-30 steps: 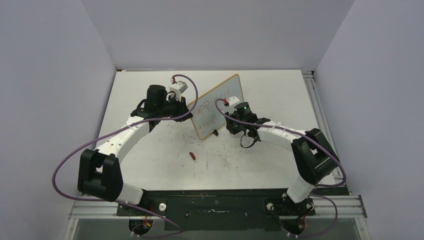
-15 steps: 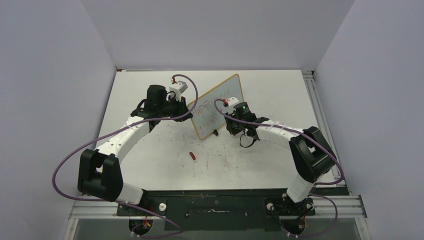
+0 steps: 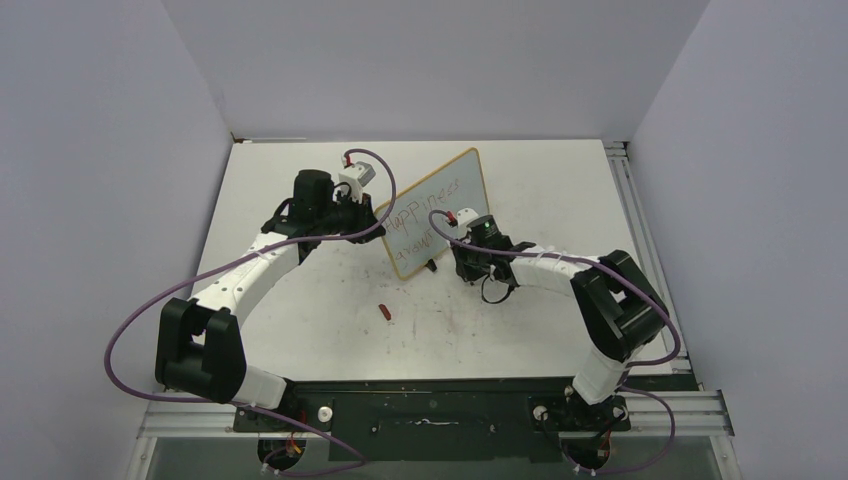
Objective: Write a sentence on the whiteboard
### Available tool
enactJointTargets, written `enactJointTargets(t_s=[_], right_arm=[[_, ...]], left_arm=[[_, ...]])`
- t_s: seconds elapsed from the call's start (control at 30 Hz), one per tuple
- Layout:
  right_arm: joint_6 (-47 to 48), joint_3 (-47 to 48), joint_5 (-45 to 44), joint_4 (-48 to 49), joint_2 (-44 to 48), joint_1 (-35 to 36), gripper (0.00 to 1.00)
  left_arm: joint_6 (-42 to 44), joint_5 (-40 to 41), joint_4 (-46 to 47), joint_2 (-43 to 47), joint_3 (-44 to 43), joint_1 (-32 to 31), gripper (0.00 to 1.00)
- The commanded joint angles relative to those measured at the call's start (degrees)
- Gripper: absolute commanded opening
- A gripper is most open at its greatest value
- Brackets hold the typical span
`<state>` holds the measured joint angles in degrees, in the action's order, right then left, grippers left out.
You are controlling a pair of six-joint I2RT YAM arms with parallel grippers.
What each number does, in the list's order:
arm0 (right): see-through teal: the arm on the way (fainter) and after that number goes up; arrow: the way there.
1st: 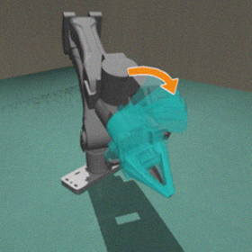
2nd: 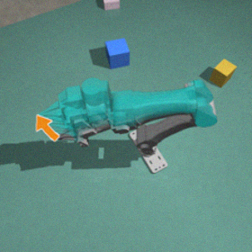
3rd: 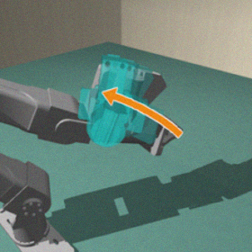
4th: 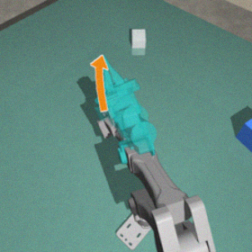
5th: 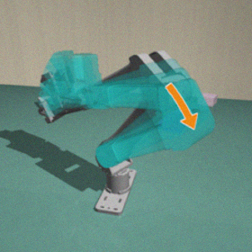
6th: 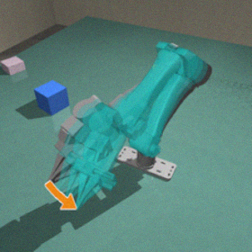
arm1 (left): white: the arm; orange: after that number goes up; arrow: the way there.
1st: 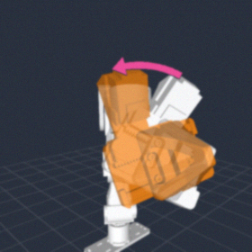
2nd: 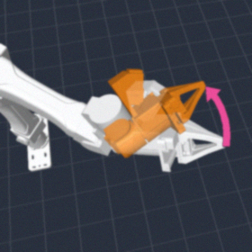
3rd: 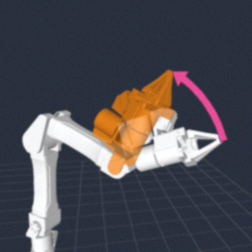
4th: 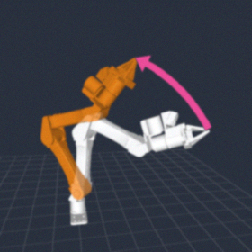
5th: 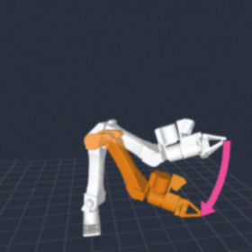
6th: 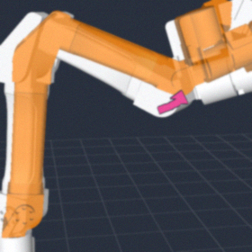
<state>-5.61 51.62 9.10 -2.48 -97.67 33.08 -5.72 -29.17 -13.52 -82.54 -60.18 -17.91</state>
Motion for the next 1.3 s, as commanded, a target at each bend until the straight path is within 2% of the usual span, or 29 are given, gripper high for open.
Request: enactJointTargets(t_s=[0.0, 1.27], right_arm=[[-0.8, -0.5, 0.8, 2.0, -0.4, 0.4, 0.05], [1.1, 6.3, -3.2, 0.8, -0.4, 1.2, 0.05]], left_arm=[[0.7, -1.1, 1.2, 2.0, -1.4, -0.3, 0.0], [0.6, -1.1, 1.2, 2.0, -1.5, -0.3, 0.0]])
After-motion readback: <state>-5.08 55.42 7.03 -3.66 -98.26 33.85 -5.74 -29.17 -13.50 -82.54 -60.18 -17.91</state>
